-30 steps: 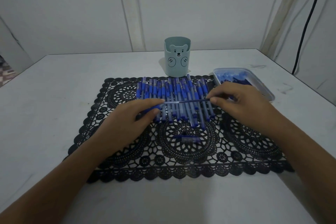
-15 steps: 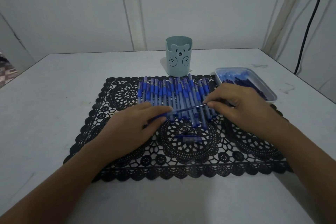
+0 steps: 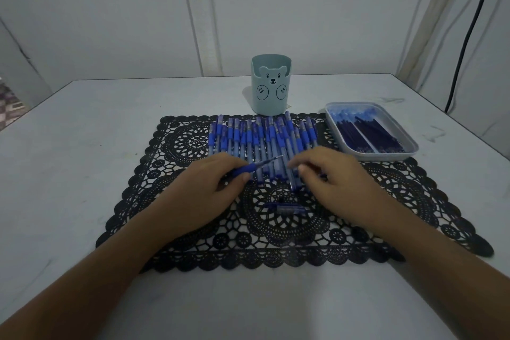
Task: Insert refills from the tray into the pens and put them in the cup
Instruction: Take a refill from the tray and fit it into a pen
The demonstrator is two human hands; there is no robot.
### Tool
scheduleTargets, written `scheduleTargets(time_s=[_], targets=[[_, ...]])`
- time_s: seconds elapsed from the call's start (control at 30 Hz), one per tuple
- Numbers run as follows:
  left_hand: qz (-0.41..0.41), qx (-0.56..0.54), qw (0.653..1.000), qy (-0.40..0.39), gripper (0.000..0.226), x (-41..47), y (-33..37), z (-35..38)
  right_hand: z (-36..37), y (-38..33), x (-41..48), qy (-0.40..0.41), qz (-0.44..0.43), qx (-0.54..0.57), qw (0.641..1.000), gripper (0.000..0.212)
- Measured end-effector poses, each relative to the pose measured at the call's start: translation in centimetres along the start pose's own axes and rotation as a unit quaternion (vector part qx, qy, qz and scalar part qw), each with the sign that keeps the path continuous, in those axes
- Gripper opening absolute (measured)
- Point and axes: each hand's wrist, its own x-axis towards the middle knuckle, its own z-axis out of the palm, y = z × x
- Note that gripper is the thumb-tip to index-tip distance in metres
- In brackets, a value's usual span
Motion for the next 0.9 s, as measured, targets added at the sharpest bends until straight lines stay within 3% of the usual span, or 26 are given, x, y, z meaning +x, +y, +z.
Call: scheduleTargets(time_s=[0.13, 0.3, 0.4, 0.5, 0.57, 0.9], targets=[[-0.003, 0.002, 1.000, 0.000, 0.031, 0.0, 0.0, 0.0, 0.7, 0.2, -0.2, -0.102, -0.050, -0.068, 0.991, 0.022], [-0.005, 0.005, 1.000, -0.001, 0.021, 0.0, 0.1, 0.0, 1.0, -0.1, -0.2, -0.074, -0.065, -0.053, 0.994, 0.019], [-0.002, 0.002, 1.000, 0.000, 0.033, 0.0, 0.2, -0.1, 0.5, -0.5, -0.1, -0.013, 0.012, 0.069, 0.997, 0.011], [0.001, 0.004, 1.000, -0.005, 0.030, 0.0, 0.2, -0.1, 0.0, -0.7, 0.0, 0.064, 0.074, 0.254, 0.962, 0.015], [0.002, 0.006, 1.000, -0.007, 0.025, -0.1, 0.2, -0.1, -0.1, -0.8, 0.0, 0.088, 0.080, 0.299, 0.947, 0.016], [0.040, 0.012, 0.999, -0.016, 0.046, -0.1, 0.2, 0.3, 0.4, -1.3, -0.2, 0.055, 0.029, 0.193, 0.979, 0.015]])
